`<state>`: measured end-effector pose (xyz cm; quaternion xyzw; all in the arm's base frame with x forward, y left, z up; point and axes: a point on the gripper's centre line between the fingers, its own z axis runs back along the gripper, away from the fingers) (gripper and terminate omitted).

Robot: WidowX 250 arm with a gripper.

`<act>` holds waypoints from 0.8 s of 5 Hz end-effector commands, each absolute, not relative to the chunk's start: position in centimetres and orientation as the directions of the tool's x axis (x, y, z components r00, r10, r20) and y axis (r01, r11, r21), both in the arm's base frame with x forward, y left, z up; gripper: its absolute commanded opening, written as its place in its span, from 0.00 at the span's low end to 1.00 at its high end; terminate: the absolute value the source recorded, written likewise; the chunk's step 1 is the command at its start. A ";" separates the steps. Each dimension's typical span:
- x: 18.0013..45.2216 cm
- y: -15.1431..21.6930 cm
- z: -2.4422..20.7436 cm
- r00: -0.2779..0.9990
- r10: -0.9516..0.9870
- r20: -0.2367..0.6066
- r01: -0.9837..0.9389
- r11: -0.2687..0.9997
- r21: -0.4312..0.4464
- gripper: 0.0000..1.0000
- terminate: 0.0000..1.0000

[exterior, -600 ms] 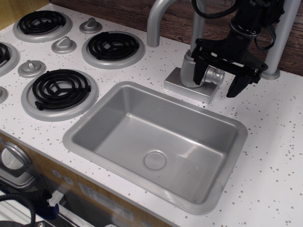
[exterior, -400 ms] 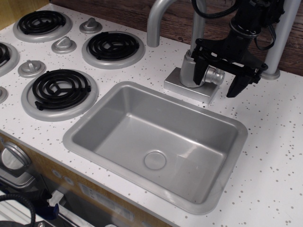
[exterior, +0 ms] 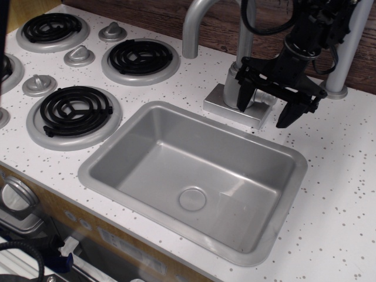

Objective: Lever vertical to front

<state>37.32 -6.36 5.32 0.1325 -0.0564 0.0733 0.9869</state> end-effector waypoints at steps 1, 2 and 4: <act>39.5 -6.7 10.0 0.953 0.075 0.292 -0.153 0.955 0.253 1.00 0.00; 40.2 -6.7 10.6 0.949 0.045 0.312 -0.135 0.952 0.274 1.00 0.00; 41.7 -6.4 11.0 0.929 -0.014 0.370 -0.103 0.950 0.294 1.00 0.00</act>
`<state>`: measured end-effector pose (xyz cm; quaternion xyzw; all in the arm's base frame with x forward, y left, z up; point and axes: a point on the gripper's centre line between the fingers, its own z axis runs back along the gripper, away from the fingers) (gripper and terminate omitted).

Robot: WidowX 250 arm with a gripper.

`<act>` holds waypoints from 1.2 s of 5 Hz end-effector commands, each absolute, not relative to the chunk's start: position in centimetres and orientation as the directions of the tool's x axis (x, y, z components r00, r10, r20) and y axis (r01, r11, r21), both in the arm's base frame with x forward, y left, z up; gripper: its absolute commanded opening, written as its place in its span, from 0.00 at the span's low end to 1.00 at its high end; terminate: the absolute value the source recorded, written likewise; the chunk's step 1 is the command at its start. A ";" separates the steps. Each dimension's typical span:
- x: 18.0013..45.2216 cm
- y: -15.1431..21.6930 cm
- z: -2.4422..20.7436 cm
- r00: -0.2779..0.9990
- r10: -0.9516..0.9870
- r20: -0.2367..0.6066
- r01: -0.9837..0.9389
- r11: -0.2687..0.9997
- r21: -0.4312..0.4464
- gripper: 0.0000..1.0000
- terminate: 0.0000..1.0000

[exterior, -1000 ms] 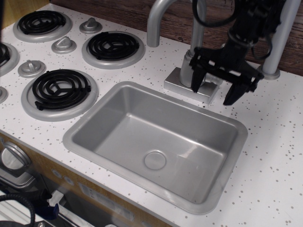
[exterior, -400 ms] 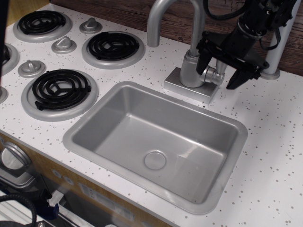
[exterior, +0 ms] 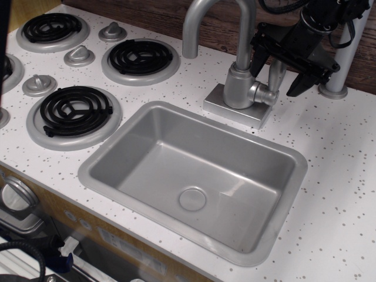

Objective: Lever vertical to front

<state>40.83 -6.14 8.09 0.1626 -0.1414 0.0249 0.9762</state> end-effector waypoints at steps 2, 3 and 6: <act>43.1 -6.1 10.6 0.927 -0.036 0.373 -0.072 0.960 0.271 1.00 0.00; 43.5 -6.1 10.2 0.932 -0.021 0.361 -0.076 0.965 0.251 0.00 0.00; 40.4 -6.2 8.8 0.952 0.086 0.294 -0.157 0.962 0.225 0.00 0.00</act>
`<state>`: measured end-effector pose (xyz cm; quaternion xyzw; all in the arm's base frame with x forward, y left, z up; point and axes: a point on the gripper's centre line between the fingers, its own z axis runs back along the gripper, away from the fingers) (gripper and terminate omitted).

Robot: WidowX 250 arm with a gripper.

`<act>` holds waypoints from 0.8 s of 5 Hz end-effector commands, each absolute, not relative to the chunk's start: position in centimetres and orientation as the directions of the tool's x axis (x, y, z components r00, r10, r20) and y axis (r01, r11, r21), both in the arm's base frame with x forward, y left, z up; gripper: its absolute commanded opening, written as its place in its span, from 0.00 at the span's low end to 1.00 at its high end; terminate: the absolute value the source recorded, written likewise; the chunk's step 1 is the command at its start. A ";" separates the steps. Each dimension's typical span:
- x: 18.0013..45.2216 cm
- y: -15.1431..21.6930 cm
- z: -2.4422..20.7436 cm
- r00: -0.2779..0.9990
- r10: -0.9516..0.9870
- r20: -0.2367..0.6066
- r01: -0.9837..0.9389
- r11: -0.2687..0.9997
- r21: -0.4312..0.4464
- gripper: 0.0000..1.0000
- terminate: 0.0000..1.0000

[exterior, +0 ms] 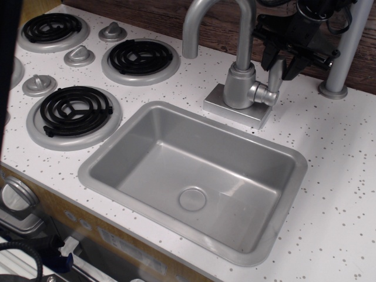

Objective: Lever vertical to front

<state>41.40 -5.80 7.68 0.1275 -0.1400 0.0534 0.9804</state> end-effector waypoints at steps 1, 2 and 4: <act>39.2 -6.4 8.1 0.960 0.132 0.246 -0.185 0.961 0.206 0.00 0.00; 38.5 -6.4 6.6 0.959 0.168 0.228 -0.208 0.964 0.164 0.00 0.00; 38.4 -6.2 4.7 0.963 0.193 0.186 -0.214 0.972 0.100 0.00 0.00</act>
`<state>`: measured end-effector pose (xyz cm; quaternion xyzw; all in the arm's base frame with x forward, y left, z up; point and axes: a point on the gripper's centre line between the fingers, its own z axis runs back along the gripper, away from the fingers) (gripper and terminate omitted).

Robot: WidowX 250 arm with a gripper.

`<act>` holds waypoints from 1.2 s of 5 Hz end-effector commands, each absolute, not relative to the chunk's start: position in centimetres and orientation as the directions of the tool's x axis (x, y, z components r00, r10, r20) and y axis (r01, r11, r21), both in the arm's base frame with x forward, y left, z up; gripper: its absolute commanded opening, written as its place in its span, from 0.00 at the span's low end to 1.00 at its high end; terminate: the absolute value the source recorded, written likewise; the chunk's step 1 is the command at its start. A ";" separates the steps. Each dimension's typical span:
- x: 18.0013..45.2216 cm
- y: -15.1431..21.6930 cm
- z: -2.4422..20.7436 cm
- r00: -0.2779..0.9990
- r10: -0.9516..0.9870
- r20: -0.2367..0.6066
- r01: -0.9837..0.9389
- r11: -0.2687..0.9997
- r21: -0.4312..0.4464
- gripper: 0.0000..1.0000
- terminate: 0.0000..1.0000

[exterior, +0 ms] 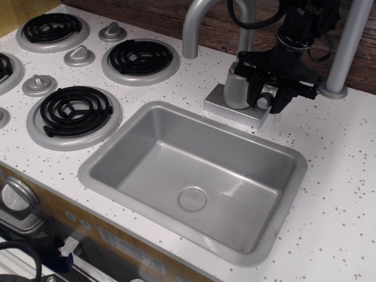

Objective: Lever vertical to front

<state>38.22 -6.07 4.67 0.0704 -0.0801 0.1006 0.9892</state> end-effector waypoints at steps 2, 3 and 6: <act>38.2 -6.2 3.6 0.962 0.202 0.185 -0.218 0.973 0.072 0.00 0.00; 38.2 -6.3 4.1 0.966 0.188 0.178 -0.205 0.975 0.082 1.00 0.00; 36.1 -8.2 8.1 0.964 0.226 0.137 -0.248 0.953 0.175 1.00 1.00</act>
